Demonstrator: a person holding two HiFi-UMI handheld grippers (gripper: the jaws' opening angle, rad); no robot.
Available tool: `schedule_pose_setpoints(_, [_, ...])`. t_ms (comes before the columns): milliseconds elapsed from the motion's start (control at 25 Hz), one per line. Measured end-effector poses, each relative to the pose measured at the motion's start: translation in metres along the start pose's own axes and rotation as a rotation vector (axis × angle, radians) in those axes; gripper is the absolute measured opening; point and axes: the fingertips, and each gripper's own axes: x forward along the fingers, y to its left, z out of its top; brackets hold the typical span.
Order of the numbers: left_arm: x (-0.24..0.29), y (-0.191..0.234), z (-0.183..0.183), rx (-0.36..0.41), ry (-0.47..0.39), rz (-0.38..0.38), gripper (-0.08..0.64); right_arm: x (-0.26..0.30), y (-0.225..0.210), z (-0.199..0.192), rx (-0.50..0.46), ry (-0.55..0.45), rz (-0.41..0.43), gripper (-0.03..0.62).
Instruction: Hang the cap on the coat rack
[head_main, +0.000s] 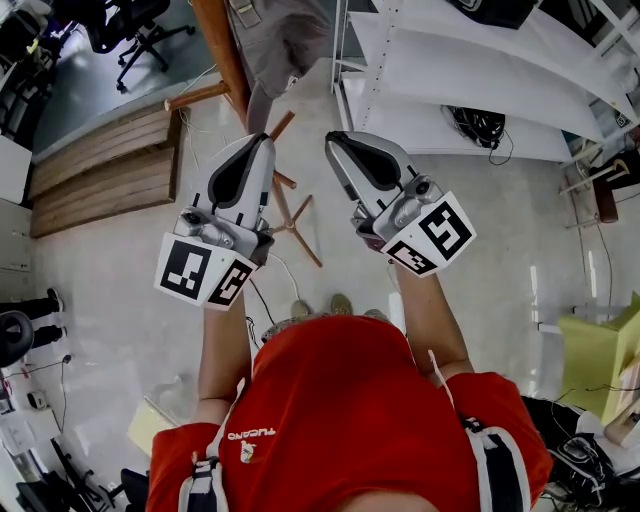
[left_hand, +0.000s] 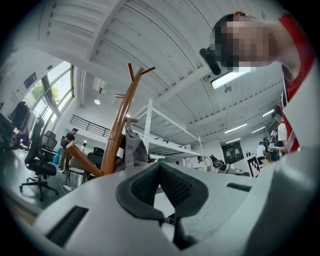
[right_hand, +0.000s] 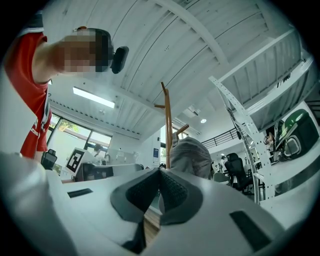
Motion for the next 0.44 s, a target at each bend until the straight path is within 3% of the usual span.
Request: schedule_pose_setpoints(440, [-0.0026, 0.0017, -0.0007, -0.006, 0.004, 0.003, 0.008, 0.0003, 0.0000, -0.0028, 0.020, 0.003, 0.010, 0.023])
